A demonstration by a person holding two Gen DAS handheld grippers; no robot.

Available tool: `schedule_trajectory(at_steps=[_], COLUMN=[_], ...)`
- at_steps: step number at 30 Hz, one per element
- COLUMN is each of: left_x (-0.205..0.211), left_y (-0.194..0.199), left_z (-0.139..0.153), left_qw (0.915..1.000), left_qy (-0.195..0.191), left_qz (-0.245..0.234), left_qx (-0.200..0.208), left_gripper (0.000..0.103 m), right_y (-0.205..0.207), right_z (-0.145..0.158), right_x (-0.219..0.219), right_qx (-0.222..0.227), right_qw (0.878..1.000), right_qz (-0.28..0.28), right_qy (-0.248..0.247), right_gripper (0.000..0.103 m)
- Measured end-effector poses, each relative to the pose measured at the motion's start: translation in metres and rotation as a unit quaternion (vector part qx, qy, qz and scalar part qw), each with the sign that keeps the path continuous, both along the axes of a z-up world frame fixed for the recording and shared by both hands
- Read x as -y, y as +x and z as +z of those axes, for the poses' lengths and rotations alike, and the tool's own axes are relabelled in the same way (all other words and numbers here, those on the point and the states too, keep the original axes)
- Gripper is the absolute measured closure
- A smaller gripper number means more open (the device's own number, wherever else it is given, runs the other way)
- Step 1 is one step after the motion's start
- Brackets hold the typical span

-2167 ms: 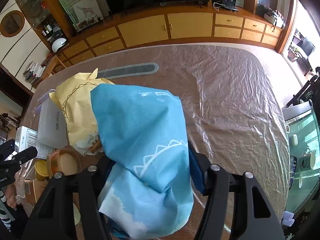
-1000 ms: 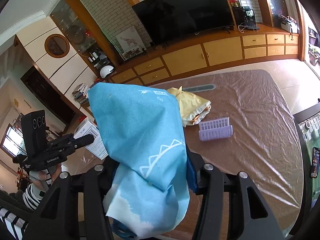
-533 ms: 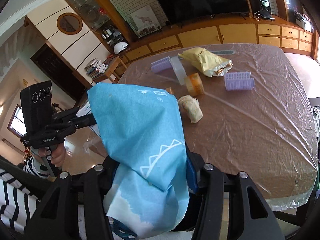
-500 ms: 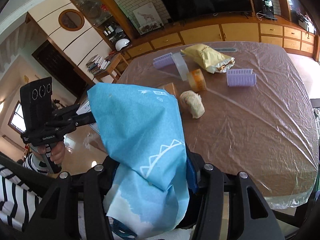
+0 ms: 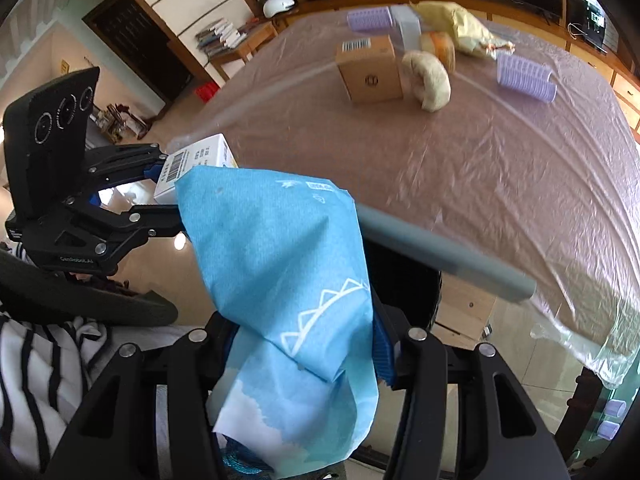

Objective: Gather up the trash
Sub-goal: 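Carry the white box and blue bag over the black bin with both grippers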

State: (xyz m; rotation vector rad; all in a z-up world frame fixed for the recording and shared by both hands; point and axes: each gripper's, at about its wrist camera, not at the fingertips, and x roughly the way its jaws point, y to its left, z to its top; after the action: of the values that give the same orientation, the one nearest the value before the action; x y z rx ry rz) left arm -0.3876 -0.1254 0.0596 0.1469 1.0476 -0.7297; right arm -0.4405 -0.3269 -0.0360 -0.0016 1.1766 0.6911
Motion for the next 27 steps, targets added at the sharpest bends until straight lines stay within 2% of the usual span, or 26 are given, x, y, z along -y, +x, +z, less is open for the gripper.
schedule_trajectory(at_steps=[5,10,19,22,27], left_x=[0.002,0.004,0.008,0.009,0.013], left_y=[-0.011,-0.012,-0.018,-0.018,-0.016], left_z=[-0.025,-0.042,-0.068,-0.076,-0.085], left_qw=[0.9996,0.999,0.9978,0.9972,0.9964], left_qy=[0.021,0.03,0.044,0.048,0.057], left_qz=[0.013,0.024,0.032,0.036,0.042], left_qx=[-0.016,-0.024,-0.037,-0.044,-0.048], left_gripper=[0.055,0.055,0.055,0.055,0.055], right_y=[-0.008,-0.01,-0.007,-0.009,0.002], right_z=[-0.024,-0.039,-0.071,-0.082,-0.097], right_x=[-0.001,-0.008,-0.019,-0.02,-0.013], right_qx=[-0.022,-0.025,-0.048,-0.064,-0.08], right_qw=[1.0,0.999,0.999,0.998,0.996], right_qz=[-0.003,0.005,0.01,0.008,-0.031], right_qy=[-0.017,-0.029,-0.007,-0.015,-0.017], right_gripper=[0.052,0.054,0.058,0.059,0.059])
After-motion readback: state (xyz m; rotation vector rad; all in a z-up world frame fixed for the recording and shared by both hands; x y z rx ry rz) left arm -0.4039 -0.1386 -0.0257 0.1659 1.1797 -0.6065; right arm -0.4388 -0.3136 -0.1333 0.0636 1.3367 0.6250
